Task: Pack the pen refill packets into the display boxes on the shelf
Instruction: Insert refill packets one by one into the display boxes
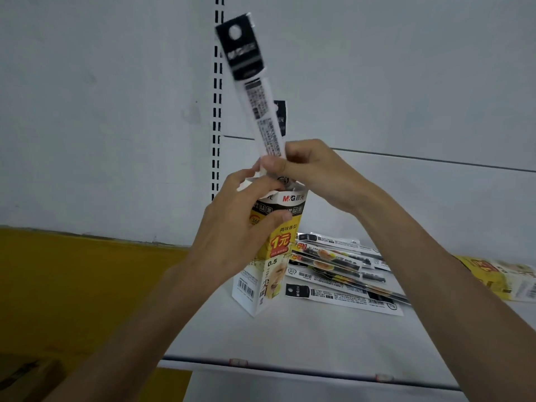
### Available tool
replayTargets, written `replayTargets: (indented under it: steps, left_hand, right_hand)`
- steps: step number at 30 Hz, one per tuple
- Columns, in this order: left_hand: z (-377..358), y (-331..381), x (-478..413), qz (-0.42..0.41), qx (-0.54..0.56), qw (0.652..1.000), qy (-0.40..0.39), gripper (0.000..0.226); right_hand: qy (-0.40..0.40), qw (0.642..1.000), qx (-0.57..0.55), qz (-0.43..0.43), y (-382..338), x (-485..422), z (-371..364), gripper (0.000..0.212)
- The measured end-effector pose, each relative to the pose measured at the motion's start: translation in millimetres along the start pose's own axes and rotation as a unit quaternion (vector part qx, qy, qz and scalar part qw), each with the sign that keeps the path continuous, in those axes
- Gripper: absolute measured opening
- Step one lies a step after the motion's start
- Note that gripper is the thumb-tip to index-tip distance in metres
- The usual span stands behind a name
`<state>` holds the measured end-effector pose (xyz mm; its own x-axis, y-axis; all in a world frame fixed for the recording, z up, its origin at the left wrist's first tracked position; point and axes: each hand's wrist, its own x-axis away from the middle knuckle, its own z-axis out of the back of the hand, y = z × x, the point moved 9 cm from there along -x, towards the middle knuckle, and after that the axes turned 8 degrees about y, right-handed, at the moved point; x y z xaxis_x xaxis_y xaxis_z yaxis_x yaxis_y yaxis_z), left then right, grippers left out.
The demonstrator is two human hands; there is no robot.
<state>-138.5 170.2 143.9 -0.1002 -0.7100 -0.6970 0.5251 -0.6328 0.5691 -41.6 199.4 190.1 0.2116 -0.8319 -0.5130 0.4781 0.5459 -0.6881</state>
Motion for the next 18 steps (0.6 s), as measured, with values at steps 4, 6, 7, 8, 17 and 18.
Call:
replayTargets:
  steps: [4,6,7,8,17,18]
  left_hand:
    - [-1.0,-4.9,-0.5,0.009,-0.008,1.000,-0.001,0.035]
    - [-1.5,-6.1,-1.5,0.009,-0.012,1.000,-0.002,0.035]
    - [-2.2,-6.1,-2.3,0.009,-0.012,1.000,-0.004,0.035]
    - [-3.3,-5.5,-2.6,0.009,-0.011,1.000,-0.007,0.035]
    - [-7.5,0.3,-2.9,-0.010,-0.013,1.000,-0.018,0.035]
    - [-7.9,0.8,-2.5,-0.011,-0.013,1.000,-0.019,0.035]
  right_hand:
    - [0.104,0.991,-0.080,0.022,-11.5,-5.1,29.6,0.011]
    - [0.082,0.994,-0.071,0.005,-5.9,-3.3,26.2,0.013]
    - [0.056,0.997,-0.048,-0.012,-0.1,-1.5,20.1,0.013]
    - [0.033,0.999,-0.021,-0.030,5.1,0.3,14.9,0.012]
    - [0.070,0.991,-0.111,-0.029,-5.6,-3.5,42.6,0.006]
    - [0.085,0.991,-0.099,-0.015,-6.4,-3.3,44.7,0.006]
